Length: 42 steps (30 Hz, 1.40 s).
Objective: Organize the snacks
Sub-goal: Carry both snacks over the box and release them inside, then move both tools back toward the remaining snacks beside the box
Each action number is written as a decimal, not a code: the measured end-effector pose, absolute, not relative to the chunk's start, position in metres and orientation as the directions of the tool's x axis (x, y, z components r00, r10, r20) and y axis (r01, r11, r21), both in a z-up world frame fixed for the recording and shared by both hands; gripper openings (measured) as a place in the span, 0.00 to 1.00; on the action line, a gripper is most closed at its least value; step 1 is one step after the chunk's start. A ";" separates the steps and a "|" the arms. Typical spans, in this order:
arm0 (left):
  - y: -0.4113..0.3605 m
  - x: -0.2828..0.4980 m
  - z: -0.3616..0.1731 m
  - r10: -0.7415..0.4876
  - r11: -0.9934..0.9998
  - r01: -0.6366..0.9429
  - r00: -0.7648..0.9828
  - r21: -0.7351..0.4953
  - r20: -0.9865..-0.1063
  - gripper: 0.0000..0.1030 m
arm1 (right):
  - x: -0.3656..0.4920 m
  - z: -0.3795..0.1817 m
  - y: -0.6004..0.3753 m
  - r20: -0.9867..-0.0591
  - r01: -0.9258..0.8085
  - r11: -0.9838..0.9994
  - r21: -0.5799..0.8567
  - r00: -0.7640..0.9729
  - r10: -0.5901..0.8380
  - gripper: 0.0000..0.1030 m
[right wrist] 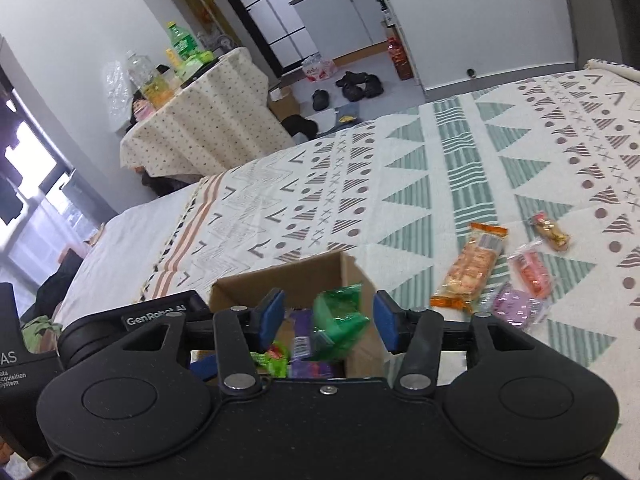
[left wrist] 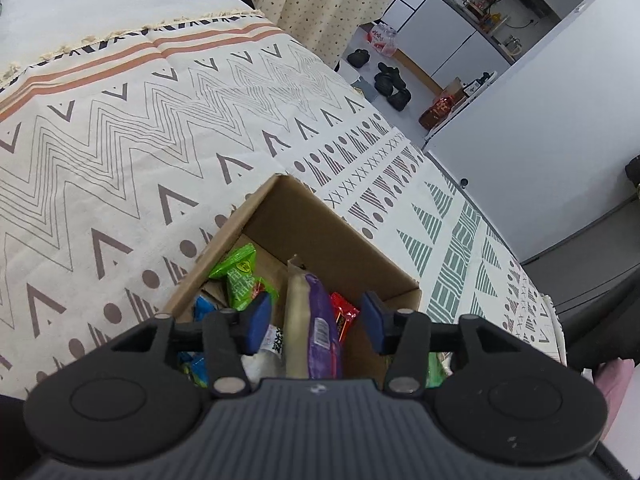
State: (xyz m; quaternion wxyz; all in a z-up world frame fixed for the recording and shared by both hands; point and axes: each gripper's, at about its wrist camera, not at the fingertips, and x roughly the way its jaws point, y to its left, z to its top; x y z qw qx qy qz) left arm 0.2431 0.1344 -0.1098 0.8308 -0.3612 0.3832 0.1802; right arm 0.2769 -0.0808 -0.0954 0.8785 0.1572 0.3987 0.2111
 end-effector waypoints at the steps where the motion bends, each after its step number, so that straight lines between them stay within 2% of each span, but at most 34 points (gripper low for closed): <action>1: 0.132 0.244 -0.110 0.026 0.679 -0.575 0.640 -0.457 -0.768 0.55 | 0.276 -0.095 -0.085 -0.635 -0.237 0.864 0.444 0.597 0.490 0.48; 5: 0.123 0.245 -0.108 0.029 0.700 -0.561 0.640 -0.442 -0.768 0.65 | 0.274 -0.099 -0.105 -0.639 -0.200 0.870 0.451 0.609 0.471 0.48; 10: 0.112 0.246 -0.106 0.039 0.722 -0.550 0.639 -0.420 -0.769 0.70 | 0.268 -0.103 -0.128 -0.648 -0.163 0.879 0.447 0.619 0.444 0.48; 17: 0.084 0.248 -0.103 0.035 0.767 -0.511 0.639 -0.390 -0.768 0.84 | 0.258 -0.114 -0.168 -0.671 -0.091 0.897 0.433 0.631 0.388 0.50; 22: 0.060 0.248 -0.100 0.033 0.805 -0.470 0.645 -0.362 -0.764 0.87 | 0.250 -0.119 -0.199 -0.672 -0.050 0.900 0.433 0.647 0.360 0.57; 26: 0.043 0.248 -0.095 0.044 0.835 -0.435 0.663 -0.337 -0.748 0.94 | 0.247 -0.120 -0.219 -0.666 -0.036 0.898 0.438 0.658 0.351 0.62; 31: 0.025 0.249 -0.093 0.048 0.862 -0.400 0.675 -0.310 -0.736 0.95 | 0.245 -0.124 -0.237 -0.654 -0.047 0.899 0.435 0.670 0.351 0.69; 42: -0.014 0.267 -0.099 0.023 0.927 -0.289 0.681 -0.240 -0.732 0.95 | 0.253 -0.157 -0.262 -0.638 -0.071 0.879 0.472 0.660 0.396 0.69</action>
